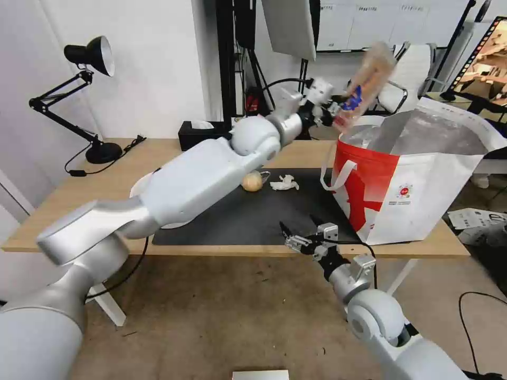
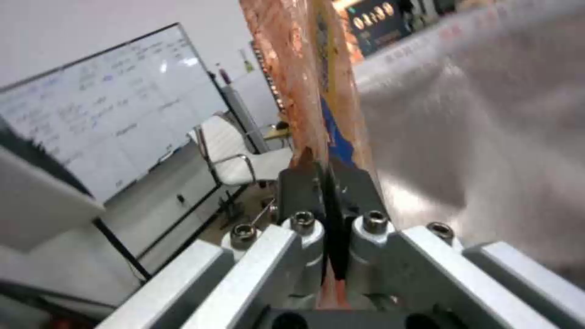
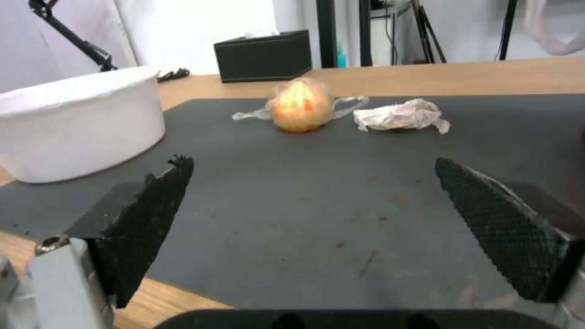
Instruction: Pick up the trash from the table and place it into the takeout bag.
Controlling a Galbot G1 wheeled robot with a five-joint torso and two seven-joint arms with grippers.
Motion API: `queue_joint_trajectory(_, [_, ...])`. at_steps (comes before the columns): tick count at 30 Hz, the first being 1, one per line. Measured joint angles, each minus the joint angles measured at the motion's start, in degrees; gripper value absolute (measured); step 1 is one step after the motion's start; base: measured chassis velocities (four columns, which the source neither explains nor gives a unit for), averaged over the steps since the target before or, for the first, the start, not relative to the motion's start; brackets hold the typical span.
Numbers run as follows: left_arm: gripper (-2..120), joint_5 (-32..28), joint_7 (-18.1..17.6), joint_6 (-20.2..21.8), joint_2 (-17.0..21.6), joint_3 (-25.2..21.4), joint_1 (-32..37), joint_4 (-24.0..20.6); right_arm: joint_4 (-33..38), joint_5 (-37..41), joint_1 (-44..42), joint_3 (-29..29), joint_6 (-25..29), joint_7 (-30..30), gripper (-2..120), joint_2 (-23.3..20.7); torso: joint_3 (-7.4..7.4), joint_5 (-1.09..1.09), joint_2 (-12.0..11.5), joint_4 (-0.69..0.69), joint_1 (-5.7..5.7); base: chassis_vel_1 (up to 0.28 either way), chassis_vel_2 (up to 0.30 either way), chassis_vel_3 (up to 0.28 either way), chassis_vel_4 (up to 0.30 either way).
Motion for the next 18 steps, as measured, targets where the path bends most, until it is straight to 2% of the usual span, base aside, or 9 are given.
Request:
queue_joint_trajectory(2, [0, 1.7, 1.9, -0.3, -0.3, 0.9, -0.5, 0.5, 0.0, 0.0, 0.3, 0.0, 0.0, 0.0, 100, -0.1, 0.00, -0.01, 0.0, 0.01, 0.00, 0.000, 0.000, 0.000, 0.000])
queue_joint_trajectory(8, [0, 1.3, 2.9, -0.4, -0.7, 1.8, -1.1, 0.6, -0.1, 0.1, 0.6, -0.2, 0.1, 0.0, 100, -0.1, 0.00, -0.01, 0.0, 0.01, 0.00, 0.000, 0.000, 0.000, 0.000])
queue_joint_trajectory(14, [0, -1.8, -0.3, -0.4, -1.9, 0.6, -1.1, 0.6, -0.2, 0.1, 0.4, -0.3, 0.1, -0.1, 100, 0.0, 0.00, -0.01, 0.0, 0.01, 0.00, 0.000, 0.000, 0.000, 0.000])
queue_joint_trajectory(18, [0, -3.9, -1.2, -0.4, -2.7, -0.1, -1.5, 0.5, -0.3, 0.0, -0.1, -0.3, 0.1, -0.3, 100, 0.1, 0.00, -0.01, 0.0, 0.00, 0.00, 0.000, 0.000, 0.000, 0.000])
